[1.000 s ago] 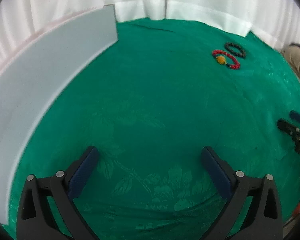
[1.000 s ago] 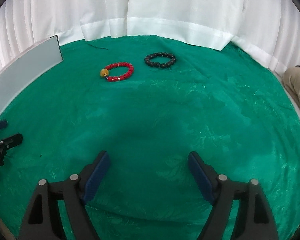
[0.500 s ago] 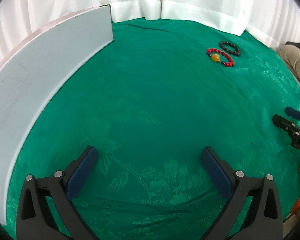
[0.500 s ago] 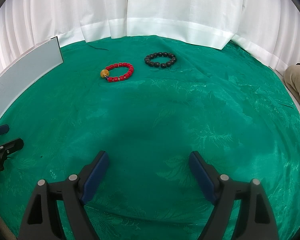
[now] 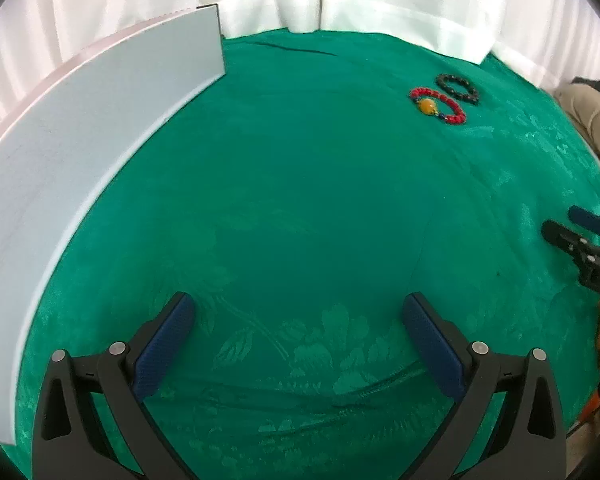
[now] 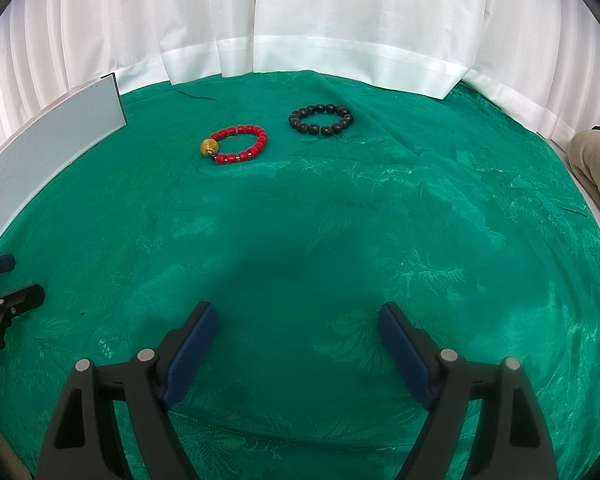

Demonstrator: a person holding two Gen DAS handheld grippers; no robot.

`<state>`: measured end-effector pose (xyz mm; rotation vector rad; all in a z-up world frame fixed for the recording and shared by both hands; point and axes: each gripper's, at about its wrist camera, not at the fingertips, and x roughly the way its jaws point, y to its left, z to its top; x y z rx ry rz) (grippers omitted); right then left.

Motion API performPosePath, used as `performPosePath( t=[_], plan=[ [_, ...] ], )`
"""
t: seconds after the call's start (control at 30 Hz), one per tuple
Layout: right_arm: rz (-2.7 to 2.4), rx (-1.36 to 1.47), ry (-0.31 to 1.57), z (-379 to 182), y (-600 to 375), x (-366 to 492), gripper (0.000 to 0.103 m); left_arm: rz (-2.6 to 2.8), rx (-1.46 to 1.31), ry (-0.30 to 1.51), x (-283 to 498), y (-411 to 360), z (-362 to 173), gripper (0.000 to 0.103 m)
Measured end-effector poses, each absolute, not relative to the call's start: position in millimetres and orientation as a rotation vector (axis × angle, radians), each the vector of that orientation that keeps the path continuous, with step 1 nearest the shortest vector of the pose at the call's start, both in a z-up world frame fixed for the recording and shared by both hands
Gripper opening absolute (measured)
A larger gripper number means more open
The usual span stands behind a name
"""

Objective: Organize jewelry
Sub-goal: 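Lower the left tool onto the red bead bracelet and close, then lift the red bracelet with left tool while right tool grasps black bead bracelet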

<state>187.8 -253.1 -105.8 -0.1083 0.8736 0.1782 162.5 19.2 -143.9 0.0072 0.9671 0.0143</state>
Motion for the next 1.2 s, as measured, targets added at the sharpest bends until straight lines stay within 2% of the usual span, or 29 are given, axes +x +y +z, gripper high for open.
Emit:
performPosePath(
  t=[0.13, 0.3, 0.47, 0.57, 0.7, 0.83, 0.9, 0.93, 0.97, 1.0, 1.2],
  plan=[
    [0.179, -0.108, 0.873, -106, -253, 188, 0.085, -0.019, -0.011, 0.991, 164, 14, -136, 0.102],
    [0.179, -0.108, 0.873, -106, -253, 187, 0.085, -0.173, -0.023, 0.974, 186, -17, -91, 0.102],
    [0.181, -0.107, 0.873, -106, -252, 188, 0.086, -0.206, -0.081, 0.983, 250, -39, -70, 0.102],
    [0.181, -0.106, 0.873, -106, -252, 187, 0.086, -0.147, -0.121, 1.008, 302, -48, -80, 0.101],
    [0.181, -0.106, 0.873, -106, -252, 187, 0.086, -0.064, -0.206, 1.08, 356, -59, -112, 0.082],
    [0.184, -0.104, 0.873, -106, -252, 186, 0.086, -0.012, -0.187, 1.111, 368, -72, -128, 0.077],
    [0.184, -0.104, 0.873, -106, -252, 186, 0.086, 0.013, -0.09, 1.101, 363, -85, -128, 0.067],
    [0.184, -0.104, 0.873, -106, -251, 186, 0.086, 0.02, -0.044, 1.092, 360, -91, -128, 0.06],
    [0.183, -0.104, 0.873, -106, -251, 186, 0.086, 0.021, 0.001, 1.078, 356, -95, -128, 0.042],
    [0.183, -0.105, 0.873, -106, -252, 186, 0.086, -0.018, 0.013, 1.06, 353, -97, -126, 0.017],
    [0.184, -0.103, 0.873, -106, -252, 186, 0.086, -0.1, -0.153, 1.056, 335, -65, -109, 0.015]
  ],
)
